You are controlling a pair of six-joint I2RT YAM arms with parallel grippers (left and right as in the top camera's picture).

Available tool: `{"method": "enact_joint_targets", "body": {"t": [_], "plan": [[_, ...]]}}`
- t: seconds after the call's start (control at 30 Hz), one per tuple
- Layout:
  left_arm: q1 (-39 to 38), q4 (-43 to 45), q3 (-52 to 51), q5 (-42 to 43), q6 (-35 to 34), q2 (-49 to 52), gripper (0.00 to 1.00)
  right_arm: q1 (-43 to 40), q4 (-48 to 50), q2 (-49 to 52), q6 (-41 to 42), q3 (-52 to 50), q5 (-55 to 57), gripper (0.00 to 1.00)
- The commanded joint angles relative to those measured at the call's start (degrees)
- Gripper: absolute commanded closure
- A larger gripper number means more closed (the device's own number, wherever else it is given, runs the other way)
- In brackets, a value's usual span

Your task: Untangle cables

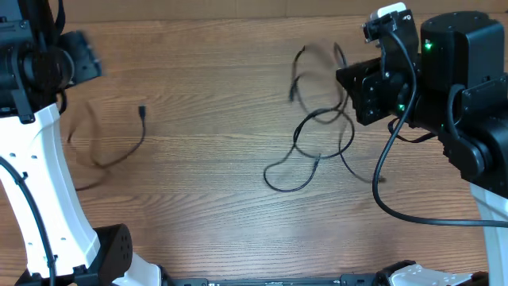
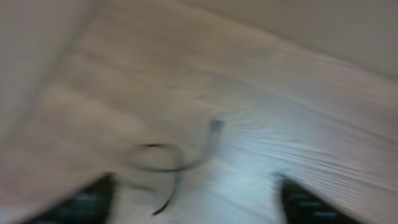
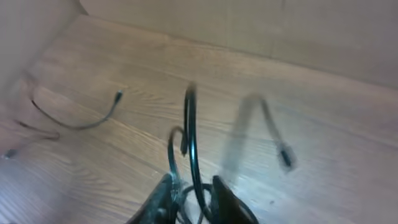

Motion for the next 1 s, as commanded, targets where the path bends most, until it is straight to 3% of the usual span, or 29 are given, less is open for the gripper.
{"method": "enact_joint_targets", "body": {"t": [0.0,0.13,0.27,0.3,0.4,0.5,0.6,0.97], "plan": [[-3.61,2.80,0.13,24.70,7.28,0.31,0.00,-0.04,0.68,-1.18,-0.09,0.98,0.92,0.91],[-9.07,5.81,0.13,43.45,14.91,1.70,0.00,-0.04,0.63,-1.18,-0.09,0.98,0.92,0.92],[-14.12,4.72,0.11,45.77,19.47,3.78,0.00,-0.04,0.66,-1.18,-0.09,0.98,0.92,0.92],[-15.54,4.07,0.11,45.16,20.52,4.46,0.00,-0.04,0.59,-1.18,-0.09,0.98,0.92,0.90],[-18.45,2.99,0.11,37.44,19.41,6.49,0.00,-0.04,-0.52,-0.55,1.22,0.35,0.96,0.63],[-19.19,4.26,0.13,26.97,12.15,6.51,0.00,-0.04,-1.66,1.09,3.80,-2.78,0.94,0.55],[-18.73,5.90,0.17,23.82,8.50,5.07,0.00,-0.04,0.61,3.39,5.55,-9.03,1.14,0.48],[-17.51,6.21,0.17,16.17,8.41,-1.36,0.00,0.13,16.26,7.87,5.88,-38.25,-7.32,0.48]]}}
